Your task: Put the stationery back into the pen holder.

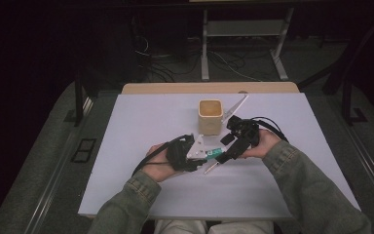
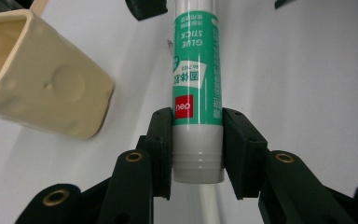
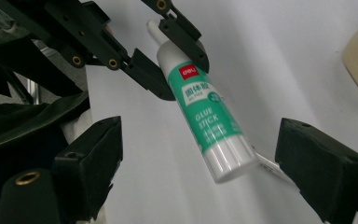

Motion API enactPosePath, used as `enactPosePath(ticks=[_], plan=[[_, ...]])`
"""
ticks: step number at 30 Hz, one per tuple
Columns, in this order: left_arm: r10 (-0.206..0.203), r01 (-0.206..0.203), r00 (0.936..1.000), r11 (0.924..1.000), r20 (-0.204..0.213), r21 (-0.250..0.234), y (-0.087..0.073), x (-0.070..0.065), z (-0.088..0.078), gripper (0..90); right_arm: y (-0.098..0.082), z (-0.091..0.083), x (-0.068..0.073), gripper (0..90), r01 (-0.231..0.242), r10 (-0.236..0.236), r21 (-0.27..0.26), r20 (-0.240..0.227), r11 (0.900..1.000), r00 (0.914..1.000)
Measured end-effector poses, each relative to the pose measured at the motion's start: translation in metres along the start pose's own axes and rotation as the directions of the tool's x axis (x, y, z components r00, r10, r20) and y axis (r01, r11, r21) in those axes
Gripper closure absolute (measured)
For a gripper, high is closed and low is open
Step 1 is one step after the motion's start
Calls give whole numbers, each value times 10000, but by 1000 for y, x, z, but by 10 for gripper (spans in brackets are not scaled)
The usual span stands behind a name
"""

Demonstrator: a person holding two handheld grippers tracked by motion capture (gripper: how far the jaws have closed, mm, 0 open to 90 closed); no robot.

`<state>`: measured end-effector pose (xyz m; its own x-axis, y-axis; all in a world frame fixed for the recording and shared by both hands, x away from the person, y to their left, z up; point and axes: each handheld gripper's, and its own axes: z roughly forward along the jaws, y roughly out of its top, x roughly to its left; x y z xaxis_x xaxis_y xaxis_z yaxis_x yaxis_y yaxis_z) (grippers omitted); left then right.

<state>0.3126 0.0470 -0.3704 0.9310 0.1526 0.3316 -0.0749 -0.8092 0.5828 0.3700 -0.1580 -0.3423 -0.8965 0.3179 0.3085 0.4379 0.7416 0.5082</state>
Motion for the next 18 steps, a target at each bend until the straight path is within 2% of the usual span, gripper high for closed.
enactPosePath(ticks=[2, 9, 18], plan=[[38, -38, 10000, 10000, 43, 24, 1, 0, 0, 641, 2, 3, 0, 155, 33, -33, 119, -16, 9999, 10000], [147, -149, 9997, 9999, 199, 78, 2, -2, 3, 641, 9, 9, 2, 250, 635, -637, 494, 31, 9968, 9980], [259, -263, 9993, 9995, 283, 146, 3, -3, 4, 641, 13, 18, 1, 377, 990, -964, 920, -321, 9908, 9948]])
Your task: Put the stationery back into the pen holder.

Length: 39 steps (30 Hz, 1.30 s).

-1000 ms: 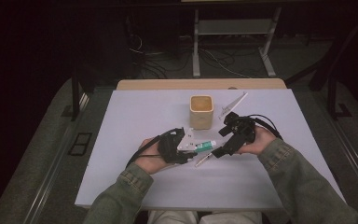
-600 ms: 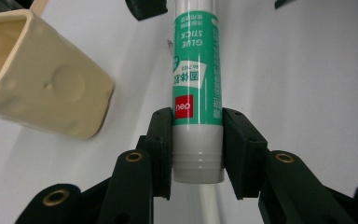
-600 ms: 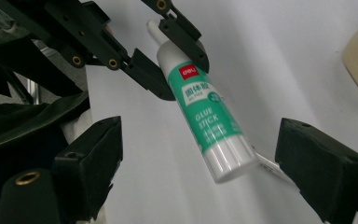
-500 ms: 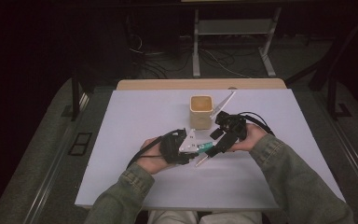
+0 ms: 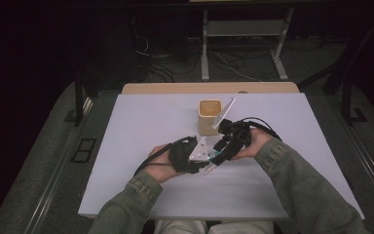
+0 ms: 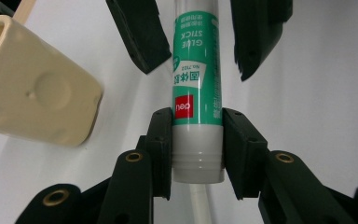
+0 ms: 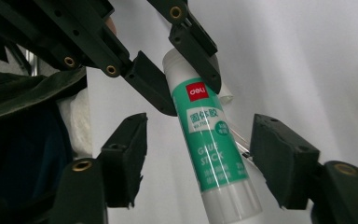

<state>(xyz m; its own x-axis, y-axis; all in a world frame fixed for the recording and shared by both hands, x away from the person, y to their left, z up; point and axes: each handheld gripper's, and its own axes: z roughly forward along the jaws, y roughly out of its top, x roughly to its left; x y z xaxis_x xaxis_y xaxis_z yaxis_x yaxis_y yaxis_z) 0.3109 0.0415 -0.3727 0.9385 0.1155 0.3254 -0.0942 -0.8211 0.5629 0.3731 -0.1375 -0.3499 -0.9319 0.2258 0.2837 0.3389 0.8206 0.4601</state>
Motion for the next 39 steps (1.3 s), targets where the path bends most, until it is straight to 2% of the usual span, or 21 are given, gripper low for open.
enactPosePath(ticks=[2, 3, 7, 21, 24, 30, 35, 38, 39], plan=[[-201, 202, 9998, 9997, 71, -99, 0, -2, 1, 641, 0, 2, 0, 399, 51, -51, 111, -11, 9999, 10000], [-30, 30, 10000, 10000, 16, -75, 1, -1, 1, 641, 1, 3, -1, 415, 110, -108, 171, -78, 9998, 9999], [112, -112, 9999, 9999, -2, -98, 2, -2, 2, 641, 2, 7, -2, 468, 202, -194, 361, -243, 9991, 9995], [193, -191, 9997, 9997, 170, -124, 4, -6, 2, 641, 1, 14, -7, 566, 314, -257, 880, -648, 9956, 9976], [134, -128, 9998, 9994, 179, -316, 4, -7, 4, 641, 1, 15, -9, 589, 340, -268, 904, -798, 9953, 9965], [330, -325, 9991, 9993, 252, -179, 5, -7, 4, 640, 1, 17, -9, 606, 339, -246, 966, -957, 9947, 9951], [418, -414, 9985, 9991, 352, -132, 4, -8, 5, 639, 1, 16, -11, 642, 405, -283, 903, -1326, 9951, 9908], [439, -432, 9985, 9988, 340, -213, 4, -8, 5, 639, 0, 16, -11, 646, 415, -290, 862, -1424, 9954, 9894], [321, -310, 9989, 9990, 344, -317, 4, -8, 6, 639, 0, 16, -11, 647, 424, -300, 852, -1415, 9955, 9895]])
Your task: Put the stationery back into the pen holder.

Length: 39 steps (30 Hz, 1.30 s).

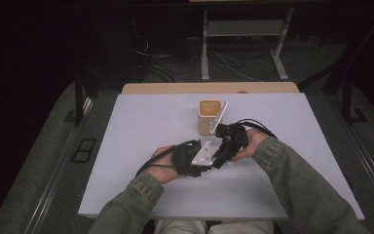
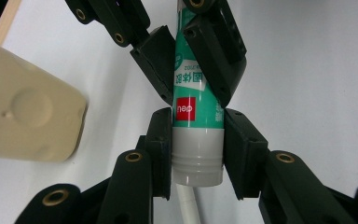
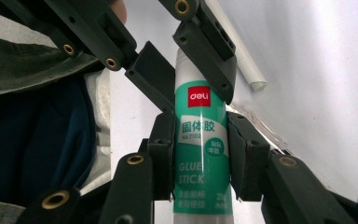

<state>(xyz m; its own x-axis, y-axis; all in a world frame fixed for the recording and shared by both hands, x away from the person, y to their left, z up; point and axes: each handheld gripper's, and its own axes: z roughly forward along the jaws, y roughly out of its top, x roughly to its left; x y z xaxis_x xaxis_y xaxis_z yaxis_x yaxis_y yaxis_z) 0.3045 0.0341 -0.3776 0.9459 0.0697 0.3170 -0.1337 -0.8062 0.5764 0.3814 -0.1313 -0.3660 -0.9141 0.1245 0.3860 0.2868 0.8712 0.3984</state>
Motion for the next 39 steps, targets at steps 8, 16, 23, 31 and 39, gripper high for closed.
enactPosePath(ticks=[8, 16, 23, 31, 39], plan=[[-289, 292, 9995, 9994, 158, -189, -2, 2, -3, 630, -1, -1, 0, 649, 16, -17, -66, -135, 10000, 9999], [-1128, 1129, 9936, 9927, 44, -428, -10, 7, -12, 581, -3, -5, 2, 648, 76, -70, -457, 131, 9989, 9999], [-2282, 2268, 9736, 9706, -90, -809, -25, 16, -28, 508, -13, -12, -1, 648, -228, 247, -991, 182, 9948, 9995], [-3356, 3339, 9420, 9345, 76, -1232, -39, 20, -38, 392, -20, -15, -1, 648, -429, 480, -1571, 291, 9866, 9984], [-4251, 4299, 9028, 8868, 657, -1695, -53, 21, -45, 293, -24, -21, -2, 648, -514, 657, -2285, 555, 9722, 9963]])
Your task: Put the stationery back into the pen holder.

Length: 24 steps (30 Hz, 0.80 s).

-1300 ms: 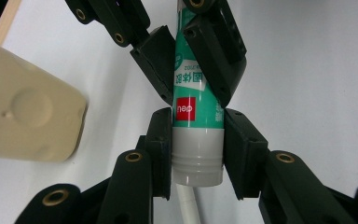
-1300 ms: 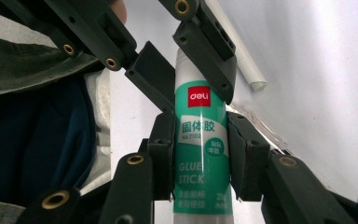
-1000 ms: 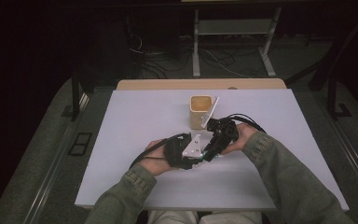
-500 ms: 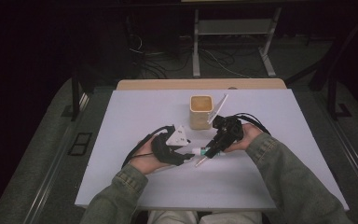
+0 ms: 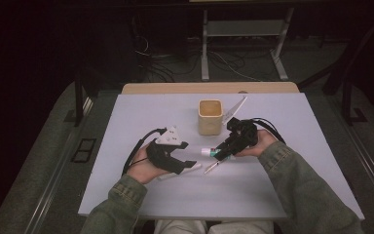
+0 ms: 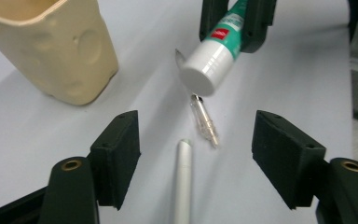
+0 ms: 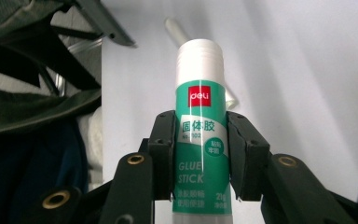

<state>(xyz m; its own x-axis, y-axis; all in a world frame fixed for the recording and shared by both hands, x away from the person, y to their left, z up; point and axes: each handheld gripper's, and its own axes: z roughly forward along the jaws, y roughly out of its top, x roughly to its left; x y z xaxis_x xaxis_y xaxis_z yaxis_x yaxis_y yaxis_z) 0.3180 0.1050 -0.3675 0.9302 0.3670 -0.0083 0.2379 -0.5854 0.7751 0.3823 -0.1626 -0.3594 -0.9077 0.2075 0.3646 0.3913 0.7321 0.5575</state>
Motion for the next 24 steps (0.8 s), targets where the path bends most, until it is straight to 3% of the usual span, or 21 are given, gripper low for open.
enactPosePath(ticks=[9, 13, 24], plan=[[-1070, 1075, 9942, 9911, 101, -782, -12, 5, -11, 128, 3, -11, 0, 649, -108, 179, -1147, 609, 9933, 9980], [-1713, 1724, 9850, 9782, 193, -1158, -17, 5, -14, 17, 4, -15, -1, 648, -141, 267, -1596, 771, 9871, 9967], [-2156, 2133, 9765, 9638, 30, -1603, -34, 0, -16, 0, 12, -29, -6, 648, -278, 615, -2348, 1378, 9716, 9885]])
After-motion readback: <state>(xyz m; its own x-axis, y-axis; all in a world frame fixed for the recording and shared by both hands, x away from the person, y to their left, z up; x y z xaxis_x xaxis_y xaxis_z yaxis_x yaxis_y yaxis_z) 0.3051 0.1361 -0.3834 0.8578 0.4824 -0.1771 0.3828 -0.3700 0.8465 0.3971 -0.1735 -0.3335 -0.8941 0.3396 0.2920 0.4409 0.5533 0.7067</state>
